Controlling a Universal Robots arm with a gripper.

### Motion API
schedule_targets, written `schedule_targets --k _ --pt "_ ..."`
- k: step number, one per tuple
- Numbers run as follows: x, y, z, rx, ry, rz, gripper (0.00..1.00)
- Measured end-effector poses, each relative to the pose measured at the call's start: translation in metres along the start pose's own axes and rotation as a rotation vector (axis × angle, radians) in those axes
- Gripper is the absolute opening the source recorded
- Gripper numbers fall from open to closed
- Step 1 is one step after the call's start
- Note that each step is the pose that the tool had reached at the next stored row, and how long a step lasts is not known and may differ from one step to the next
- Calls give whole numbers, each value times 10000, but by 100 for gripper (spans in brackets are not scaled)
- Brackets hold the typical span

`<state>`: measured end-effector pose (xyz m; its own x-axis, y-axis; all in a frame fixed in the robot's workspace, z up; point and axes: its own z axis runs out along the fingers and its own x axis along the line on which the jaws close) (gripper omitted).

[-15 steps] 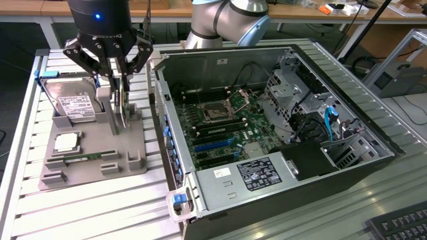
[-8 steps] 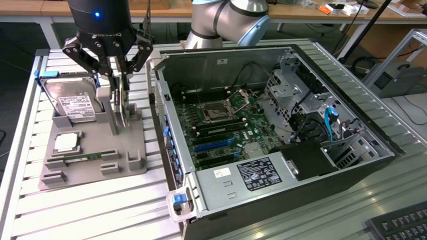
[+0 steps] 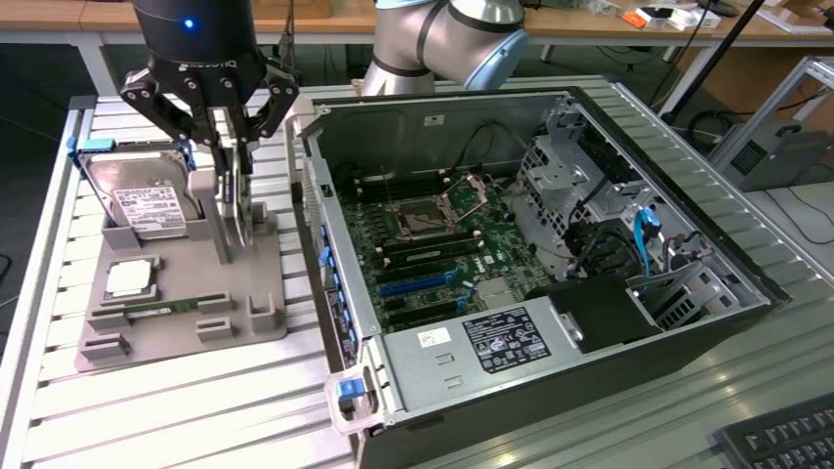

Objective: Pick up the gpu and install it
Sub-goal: 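Pick up the gpu and move the gpu toward the slot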

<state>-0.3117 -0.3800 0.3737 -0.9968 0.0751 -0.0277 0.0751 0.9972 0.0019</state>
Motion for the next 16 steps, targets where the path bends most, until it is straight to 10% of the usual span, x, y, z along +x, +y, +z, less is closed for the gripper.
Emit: schedule_targets --k 16 --pt "-3 0 -126 1 0 0 27"
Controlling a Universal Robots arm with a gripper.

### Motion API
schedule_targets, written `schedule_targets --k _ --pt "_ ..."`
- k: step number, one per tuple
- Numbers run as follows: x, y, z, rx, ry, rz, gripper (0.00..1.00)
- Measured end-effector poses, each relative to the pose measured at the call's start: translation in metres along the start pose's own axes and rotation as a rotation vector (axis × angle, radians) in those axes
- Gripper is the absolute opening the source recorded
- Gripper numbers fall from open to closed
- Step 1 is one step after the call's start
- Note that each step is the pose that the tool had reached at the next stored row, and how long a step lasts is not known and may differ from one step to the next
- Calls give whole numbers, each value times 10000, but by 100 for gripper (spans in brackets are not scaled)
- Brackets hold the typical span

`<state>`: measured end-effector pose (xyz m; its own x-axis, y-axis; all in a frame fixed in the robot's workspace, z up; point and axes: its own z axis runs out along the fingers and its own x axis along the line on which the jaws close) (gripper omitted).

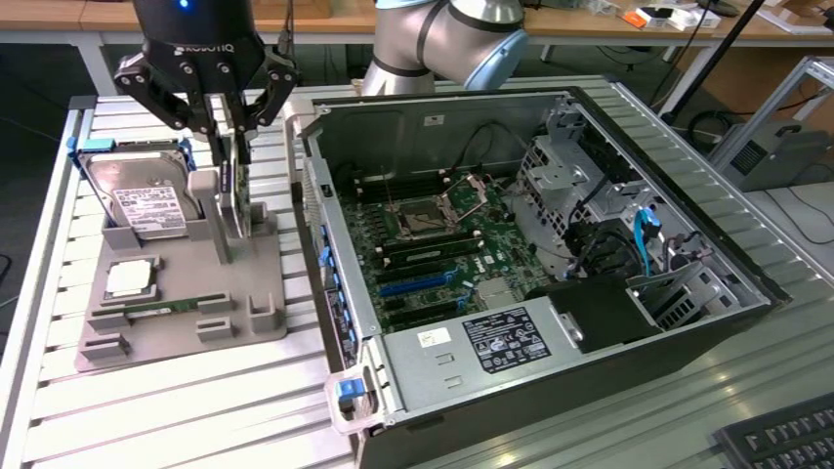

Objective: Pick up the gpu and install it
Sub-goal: 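Pick up the gpu and move the gpu toward the slot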

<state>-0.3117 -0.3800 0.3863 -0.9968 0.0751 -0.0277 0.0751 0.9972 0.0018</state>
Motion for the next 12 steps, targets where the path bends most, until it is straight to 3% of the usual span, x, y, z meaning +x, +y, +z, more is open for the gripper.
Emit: schedule_targets --k 12 --pt "-1 0 -34 -1 0 0 27"
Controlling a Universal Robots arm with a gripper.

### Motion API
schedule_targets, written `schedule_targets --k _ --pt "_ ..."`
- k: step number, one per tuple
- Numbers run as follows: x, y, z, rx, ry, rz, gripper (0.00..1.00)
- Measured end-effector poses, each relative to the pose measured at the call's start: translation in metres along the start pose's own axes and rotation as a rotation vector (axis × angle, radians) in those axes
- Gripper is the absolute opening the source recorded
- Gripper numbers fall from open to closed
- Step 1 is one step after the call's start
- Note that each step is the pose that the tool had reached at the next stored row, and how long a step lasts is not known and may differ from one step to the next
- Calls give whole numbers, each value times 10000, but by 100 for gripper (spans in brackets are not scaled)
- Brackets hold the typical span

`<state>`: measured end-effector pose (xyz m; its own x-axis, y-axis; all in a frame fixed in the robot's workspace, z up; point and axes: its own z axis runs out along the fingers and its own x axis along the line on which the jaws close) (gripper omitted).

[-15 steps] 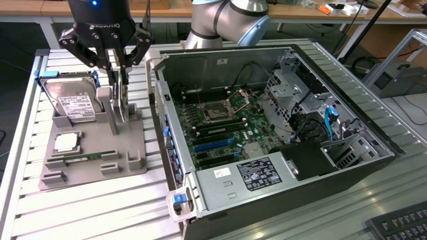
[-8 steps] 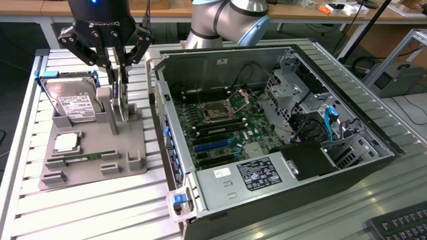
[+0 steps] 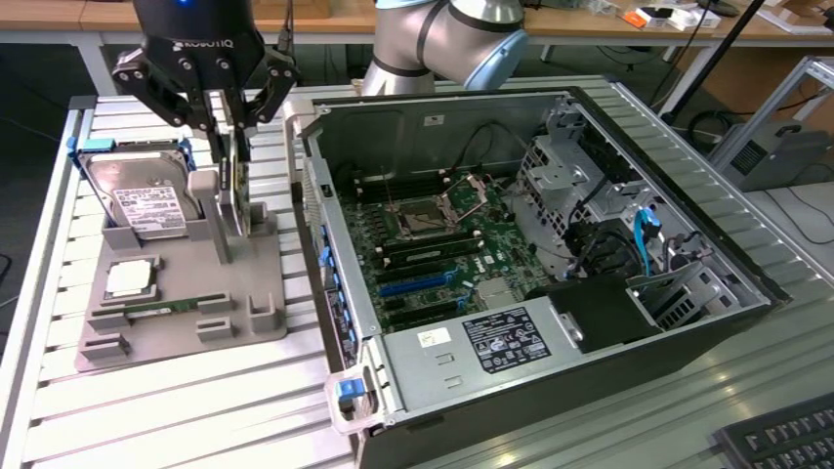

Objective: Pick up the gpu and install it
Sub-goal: 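Pick up the gpu and move the gpu toward the slot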

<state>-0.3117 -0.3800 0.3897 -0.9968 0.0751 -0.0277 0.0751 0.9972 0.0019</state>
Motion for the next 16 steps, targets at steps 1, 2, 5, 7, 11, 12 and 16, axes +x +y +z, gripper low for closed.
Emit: schedule_targets --k 1,2,5,7,11,12,16 --pt "0 0 -2 0 0 0 27" --pt "0 0 -4 0 1 0 27" --pt "0 0 -9 0 0 0 27" --pt "0 0 -15 0 0 0 27" --pt "-1 0 -22 1 0 0 27" --pt "-1 0 -32 1 0 0 27" --pt "-1 0 -45 1 1 0 27"
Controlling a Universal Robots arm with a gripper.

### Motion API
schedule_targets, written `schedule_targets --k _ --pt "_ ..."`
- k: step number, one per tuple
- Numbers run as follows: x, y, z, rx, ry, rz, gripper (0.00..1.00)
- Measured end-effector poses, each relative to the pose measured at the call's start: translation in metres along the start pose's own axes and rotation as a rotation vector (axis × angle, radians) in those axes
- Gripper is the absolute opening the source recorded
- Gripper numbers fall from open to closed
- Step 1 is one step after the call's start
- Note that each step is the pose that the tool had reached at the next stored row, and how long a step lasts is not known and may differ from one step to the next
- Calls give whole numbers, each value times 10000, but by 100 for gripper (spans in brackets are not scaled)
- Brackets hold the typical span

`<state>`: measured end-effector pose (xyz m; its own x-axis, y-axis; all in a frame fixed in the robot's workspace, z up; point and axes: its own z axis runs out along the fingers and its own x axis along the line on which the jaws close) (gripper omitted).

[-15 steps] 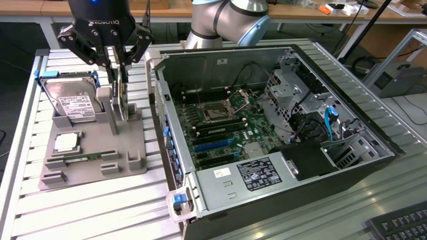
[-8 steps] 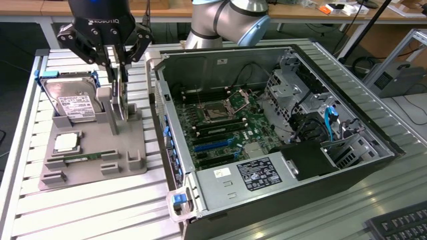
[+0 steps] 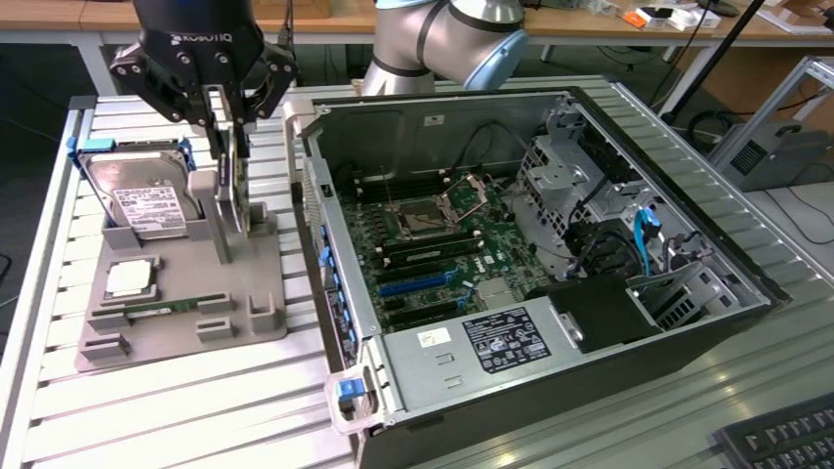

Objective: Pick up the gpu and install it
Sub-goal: 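Pick up the gpu and move the gpu toward the slot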

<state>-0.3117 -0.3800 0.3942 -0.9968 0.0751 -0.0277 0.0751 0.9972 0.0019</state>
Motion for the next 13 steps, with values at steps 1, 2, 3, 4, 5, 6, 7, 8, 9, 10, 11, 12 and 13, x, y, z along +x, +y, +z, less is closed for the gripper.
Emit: schedule_targets --k 1,2,3,4,5,6,7,8,9,10,11,12,13 --pt "0 0 -3 0 0 0 27" --pt "0 0 -6 0 0 0 27" --pt "0 0 -8 0 0 0 27" --pt "0 0 -11 1 0 0 27" --pt "0 0 -15 0 0 0 27" --pt "0 0 -17 0 0 0 27" --pt "0 0 -20 0 0 0 27" --pt "-1 0 -25 0 0 0 27" --pt "-1 0 -27 0 -1 0 27" --pt "-1 0 -29 0 -1 0 27" --pt "-1 0 -34 0 0 0 27" --pt "-1 0 -37 0 -1 0 27" --pt "-1 0 -42 0 0 0 27"
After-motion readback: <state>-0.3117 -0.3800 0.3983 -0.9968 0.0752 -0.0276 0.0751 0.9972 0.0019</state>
